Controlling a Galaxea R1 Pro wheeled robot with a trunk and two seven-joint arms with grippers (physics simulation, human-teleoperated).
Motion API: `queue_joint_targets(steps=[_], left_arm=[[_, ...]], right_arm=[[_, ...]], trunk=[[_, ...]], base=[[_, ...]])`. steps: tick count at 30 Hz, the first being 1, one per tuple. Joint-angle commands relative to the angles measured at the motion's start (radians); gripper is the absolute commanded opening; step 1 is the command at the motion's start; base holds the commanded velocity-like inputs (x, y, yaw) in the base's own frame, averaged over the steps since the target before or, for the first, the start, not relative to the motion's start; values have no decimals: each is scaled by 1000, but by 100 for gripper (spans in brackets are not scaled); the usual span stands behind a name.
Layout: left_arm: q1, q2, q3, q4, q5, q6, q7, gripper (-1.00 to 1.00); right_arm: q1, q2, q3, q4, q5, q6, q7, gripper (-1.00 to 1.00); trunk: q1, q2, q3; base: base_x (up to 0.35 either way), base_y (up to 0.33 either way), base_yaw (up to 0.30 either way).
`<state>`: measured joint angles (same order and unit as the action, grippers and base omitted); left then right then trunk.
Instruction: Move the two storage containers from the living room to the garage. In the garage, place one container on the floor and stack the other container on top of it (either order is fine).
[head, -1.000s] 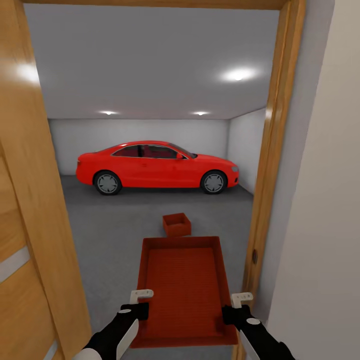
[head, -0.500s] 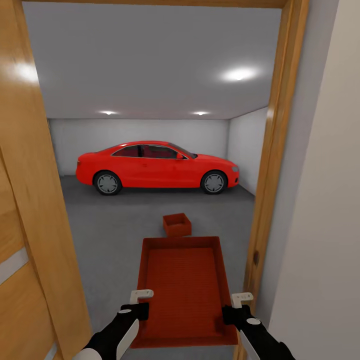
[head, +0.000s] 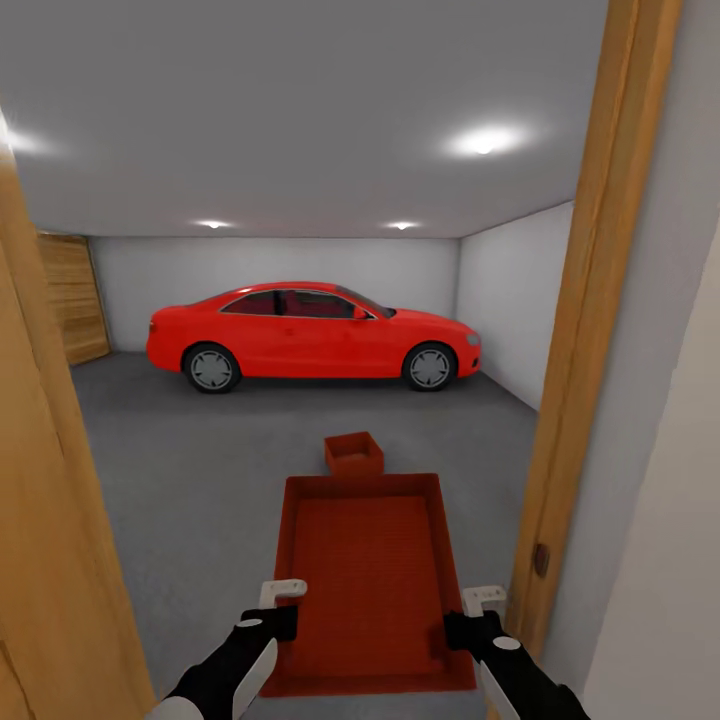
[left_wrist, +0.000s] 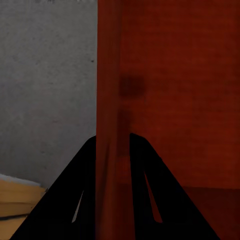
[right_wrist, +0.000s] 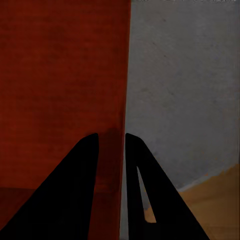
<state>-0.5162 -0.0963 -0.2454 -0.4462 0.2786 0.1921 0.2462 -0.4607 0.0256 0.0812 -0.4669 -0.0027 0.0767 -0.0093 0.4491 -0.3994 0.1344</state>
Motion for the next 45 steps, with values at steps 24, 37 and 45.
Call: queue_joint_targets(steps=[24, 37, 45], left_arm=[[-1, -78, -3, -5, -5, 4, 13, -100], [-1, -78, -3, -5, -4, 4, 13, -100], [0, -78, -3, -5, -4, 4, 13, -100]], right_arm=[[1, 66, 2, 2, -3, 6, -2, -100], [1, 66, 2, 3, -3, 6, -2, -100], [1, 66, 2, 2, -3, 6, -2, -100]], trunk=[[1, -1, 0], [1, -1, 0], [1, -1, 0]], base=[[171, 0, 0], [96, 0, 0], [0, 0, 0]])
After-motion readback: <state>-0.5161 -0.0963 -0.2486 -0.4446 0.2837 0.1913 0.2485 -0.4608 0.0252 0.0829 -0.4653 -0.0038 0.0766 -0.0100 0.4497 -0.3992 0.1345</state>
